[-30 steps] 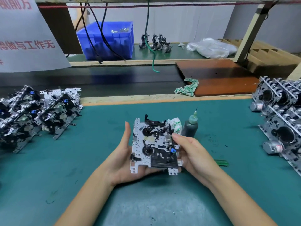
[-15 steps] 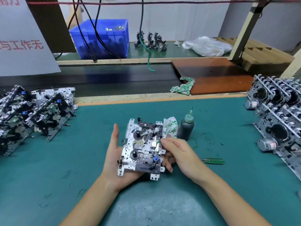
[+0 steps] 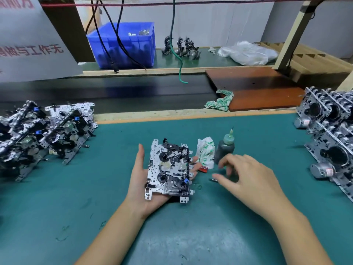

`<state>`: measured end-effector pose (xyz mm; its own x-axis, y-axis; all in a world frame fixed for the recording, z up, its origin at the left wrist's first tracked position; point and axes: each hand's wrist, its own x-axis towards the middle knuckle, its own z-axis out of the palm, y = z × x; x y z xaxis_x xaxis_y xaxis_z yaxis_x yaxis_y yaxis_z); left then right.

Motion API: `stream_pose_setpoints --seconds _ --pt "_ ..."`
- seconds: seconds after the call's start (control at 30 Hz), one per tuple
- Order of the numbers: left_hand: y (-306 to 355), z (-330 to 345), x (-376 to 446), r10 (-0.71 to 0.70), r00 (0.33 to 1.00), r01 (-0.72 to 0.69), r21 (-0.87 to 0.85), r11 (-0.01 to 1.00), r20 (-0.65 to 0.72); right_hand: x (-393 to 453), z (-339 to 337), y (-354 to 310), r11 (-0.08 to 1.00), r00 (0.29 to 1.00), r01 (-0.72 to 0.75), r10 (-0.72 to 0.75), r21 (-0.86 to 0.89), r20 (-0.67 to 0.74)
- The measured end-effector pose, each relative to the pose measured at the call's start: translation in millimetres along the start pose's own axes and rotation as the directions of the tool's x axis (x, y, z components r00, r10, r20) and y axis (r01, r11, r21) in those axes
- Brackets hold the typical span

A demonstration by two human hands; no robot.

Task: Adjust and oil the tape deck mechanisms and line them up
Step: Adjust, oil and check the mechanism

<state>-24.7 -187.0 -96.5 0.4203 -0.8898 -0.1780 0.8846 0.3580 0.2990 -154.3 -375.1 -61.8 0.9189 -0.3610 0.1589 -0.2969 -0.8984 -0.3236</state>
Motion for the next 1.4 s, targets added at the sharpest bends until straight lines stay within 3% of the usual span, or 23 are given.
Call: stream_pose_setpoints --seconds 0.07,0.17,0.23,0.33,0.43,0.5,0.63,0.97,1.4 --pt "-0.5 -1.3 1.4 -0.021 1.000 0.021 -0.011 1.000 -0.020 -6.8 3.0 1.9 0.994 0.994 -0.011 0.023 -0.111 0.105" --pt "-1.1 -1.0 4.2 -0.039 0.998 0.038 -0.014 0.999 -0.054 -11.8 5.0 4.5 0.993 0.986 0.007 0.013 -0.117 0.169" --pt "0.2 -0.7 6.0 -0.044 0.996 0.042 -0.018 0.999 -0.081 -11.2 1.2 3.0 0.995 0.981 0.022 -0.040 0.096 0.191" --pt "0.9 0.8 6.9 -0.058 0.993 0.059 0.008 0.998 -0.105 -0.5 -8.7 -12.8 0.813 0.974 -0.006 -0.126 0.583 0.186" --pt "0.6 0.5 6.4 -0.020 0.993 0.030 0.090 0.995 -0.114 19.7 -8.1 -27.4 0.643 0.916 -0.201 -0.145 0.739 0.375" --pt "0.9 0.3 6.5 -0.013 0.993 0.026 0.105 0.994 -0.115 27.6 -3.9 -34.1 0.598 0.837 -0.321 -0.184 0.735 0.515" --pt "1.4 -0.3 5.1 -0.046 0.994 0.060 0.140 0.988 -0.104 25.0 7.9 -34.8 0.583 0.771 -0.411 -0.189 0.701 0.609" --pt "0.9 -1.3 7.3 -0.015 0.976 0.052 0.161 0.986 -0.219 19.8 15.5 -34.5 0.550 0.774 -0.441 -0.167 0.709 0.611" --pt "1.2 -1.6 6.2 0.039 0.988 -0.012 0.176 0.984 -0.151 17.7 10.1 -32.6 0.556 0.801 -0.405 -0.166 0.726 0.575"
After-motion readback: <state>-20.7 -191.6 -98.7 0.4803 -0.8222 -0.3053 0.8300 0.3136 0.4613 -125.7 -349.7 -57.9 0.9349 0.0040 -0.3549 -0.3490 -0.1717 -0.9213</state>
